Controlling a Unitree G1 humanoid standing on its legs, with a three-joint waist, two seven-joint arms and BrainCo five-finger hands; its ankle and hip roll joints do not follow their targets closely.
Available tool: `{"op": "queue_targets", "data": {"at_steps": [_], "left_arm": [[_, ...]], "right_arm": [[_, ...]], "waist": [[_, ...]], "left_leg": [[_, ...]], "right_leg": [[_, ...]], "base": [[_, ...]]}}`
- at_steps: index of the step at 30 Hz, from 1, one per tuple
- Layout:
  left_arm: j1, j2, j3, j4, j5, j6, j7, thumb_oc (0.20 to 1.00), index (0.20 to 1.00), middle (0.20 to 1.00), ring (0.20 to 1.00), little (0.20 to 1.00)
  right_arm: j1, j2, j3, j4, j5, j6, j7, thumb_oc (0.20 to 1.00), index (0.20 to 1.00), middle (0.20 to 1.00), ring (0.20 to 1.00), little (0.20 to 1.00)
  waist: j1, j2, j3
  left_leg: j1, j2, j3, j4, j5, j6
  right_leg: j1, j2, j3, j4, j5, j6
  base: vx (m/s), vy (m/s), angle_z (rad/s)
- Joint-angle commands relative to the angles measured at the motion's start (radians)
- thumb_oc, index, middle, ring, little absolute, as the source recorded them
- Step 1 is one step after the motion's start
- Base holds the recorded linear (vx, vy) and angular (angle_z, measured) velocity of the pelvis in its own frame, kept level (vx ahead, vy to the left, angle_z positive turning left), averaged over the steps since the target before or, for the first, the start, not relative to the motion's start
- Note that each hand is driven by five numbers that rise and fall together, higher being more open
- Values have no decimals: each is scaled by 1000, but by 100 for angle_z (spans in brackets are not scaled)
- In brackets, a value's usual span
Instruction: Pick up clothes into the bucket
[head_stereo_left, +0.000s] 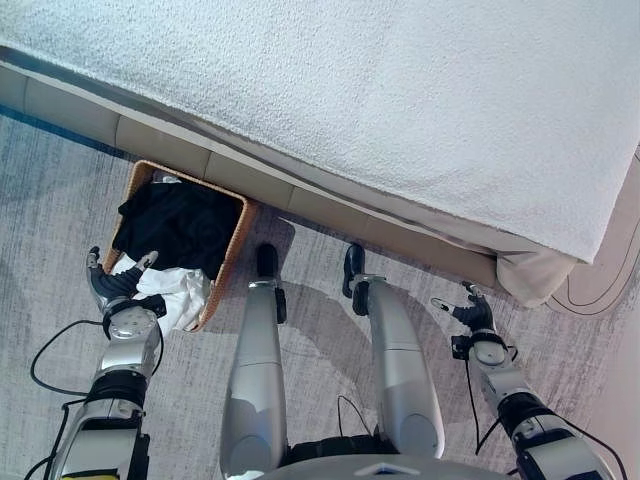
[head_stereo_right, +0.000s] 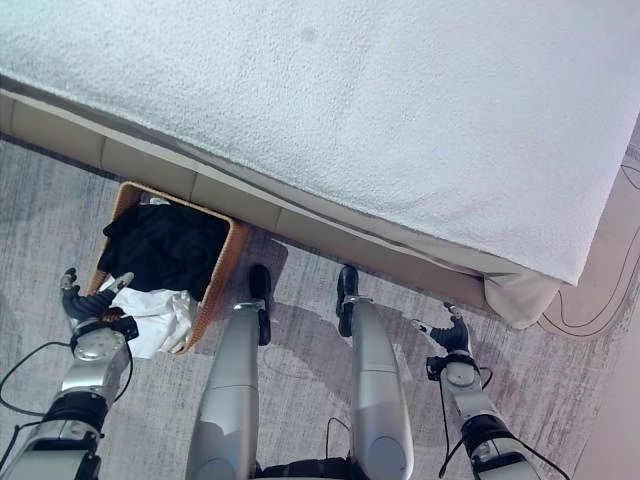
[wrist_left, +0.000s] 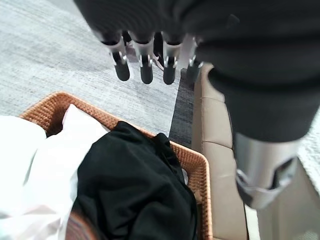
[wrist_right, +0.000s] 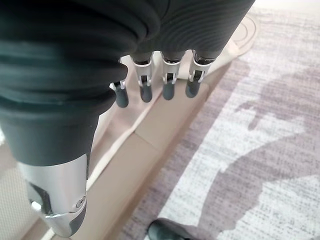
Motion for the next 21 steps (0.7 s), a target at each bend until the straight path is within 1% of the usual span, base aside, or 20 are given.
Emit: {"op": "queue_targets", "data": {"at_steps": [1,2,3,4,7,9,10,11,12,13,14,15,16,17,18,19,20,21], "left_arm": [[56,9,10,9,62,16,7,1000,1000,1000,1000,1000],[56,1,6,-1,70,17,-1,1000,1000,1000,1000,1000],[63,0,4,0,70,18,-2,1000,1000,1000,1000,1000],[64,-8,4,-3,74,17,-8,1000,1000,1000,1000,1000],[84,-28,-10,-6,78,15,-28,1000,1000,1000,1000,1000],[118,-98,-35,-38,-14,-40,-121,1000,1000,1000,1000,1000],[131,-120,-44,-53,-61,-59,-159,1000,1000,1000,1000,1000],[138,-134,-51,-48,-77,-62,-187,1000,1000,1000,1000,1000],[139,-134,-51,-48,-77,-62,-188,1000,1000,1000,1000,1000],[148,-158,-55,-19,-147,-73,-262,1000,1000,1000,1000,1000],[148,-158,-55,-18,-147,-74,-262,1000,1000,1000,1000,1000],[157,-175,-53,-13,-176,-81,-287,1000,1000,1000,1000,1000],[188,-201,-51,-3,-196,-79,-320,1000,1000,1000,1000,1000],[203,-214,-53,5,-202,-79,-342,1000,1000,1000,1000,1000],[202,-214,-53,5,-203,-79,-342,1000,1000,1000,1000,1000],[233,-233,-57,23,-202,-74,-367,1000,1000,1000,1000,1000],[247,-240,-57,30,-200,-70,-382,1000,1000,1000,1000,1000],[248,-240,-57,30,-200,-70,-382,1000,1000,1000,1000,1000]], "right_arm": [[23,-47,10,-17,10,4,-8,1000,1000,1000,1000,1000],[17,-46,5,-16,8,7,-5,1000,1000,1000,1000,1000],[24,-46,8,-14,7,7,-5,1000,1000,1000,1000,1000],[20,-48,1,-18,6,10,-2,1000,1000,1000,1000,1000],[26,-49,-3,-21,2,16,3,1000,1000,1000,1000,1000],[40,-54,-19,-20,-5,27,21,1000,1000,1000,1000,1000],[50,-53,-24,-20,-8,30,30,1000,1000,1000,1000,1000],[55,-53,-26,-15,-9,33,39,1000,1000,1000,1000,1000],[55,-53,-26,-16,-9,33,39,1000,1000,1000,1000,1000],[72,-53,-43,-15,-2,31,59,1000,1000,1000,1000,1000],[73,-53,-43,-15,-2,31,60,1000,1000,1000,1000,1000],[83,-47,-52,-12,2,31,67,1000,1000,1000,1000,1000],[113,-40,-70,-10,3,34,84,1000,1000,1000,1000,1000],[124,-32,-75,-4,4,34,90,1000,1000,1000,1000,1000],[124,-32,-75,-4,4,34,90,1000,1000,1000,1000,1000],[144,-26,-82,9,-4,40,108,1000,1000,1000,1000,1000],[156,-25,-82,14,-12,44,117,1000,1000,1000,1000,1000],[157,-25,-82,13,-12,44,117,1000,1000,1000,1000,1000]], "waist": [[0,0,-17],[-2,1,-17],[0,2,-17],[-2,2,-17],[0,8,-17],[7,31,-17],[6,38,-17],[7,44,-17],[7,44,-17],[6,57,-17],[5,57,-17],[3,64,-17],[1,78,-49],[0,83,-67],[0,83,-69],[0,93,-107],[1,98,-125],[0,98,-124]], "left_leg": [[47,-25,-4,31,-80,46],[37,-28,1,7,-39,48],[59,-25,-3,18,-74,46],[50,-29,4,-4,-34,47],[89,-31,7,-32,-26,46],[196,-36,12,-93,-12,43],[232,-38,13,-115,-8,41],[266,-39,13,-129,-7,40],[267,-39,12,-130,-6,40],[339,-43,12,-167,0,37],[340,-43,12,-168,0,36],[384,-44,13,-193,4,33],[438,-45,13,-234,11,29],[471,-43,14,-266,19,25],[471,-44,14,-271,23,25],[518,-41,15,-317,35,19],[543,-41,12,-342,42,16],[546,-41,12,-345,43,16]], "right_leg": [[79,-45,23,-98,34,68],[70,-50,21,-121,70,64],[89,-46,24,-107,38,69],[81,-51,22,-132,74,64],[115,-52,23,-151,80,65],[209,-59,21,-187,87,70],[248,-62,18,-202,89,73],[280,-65,18,-214,91,74],[282,-65,17,-215,92,74],[352,-68,15,-240,93,76],[354,-68,14,-241,93,76],[397,-68,11,-257,93,77],[441,-71,6,-281,96,78],[471,-68,0,-302,99,79],[471,-68,0,-307,103,79],[517,-64,-10,-345,109,82],[541,-60,-15,-364,111,83],[544,-60,-16,-366,112,83]], "base": [[-102,28,-7],[-20,22,-7],[-97,15,-4],[0,0,0],[-31,5,-1],[4,22,-5],[25,12,-12],[15,-3,-11],[39,-13,-10],[0,0,0],[41,-25,0],[90,-16,5],[121,-37,4],[101,-25,3],[100,-56,-1],[92,-66,0],[97,-67,3],[89,-87,4]]}}
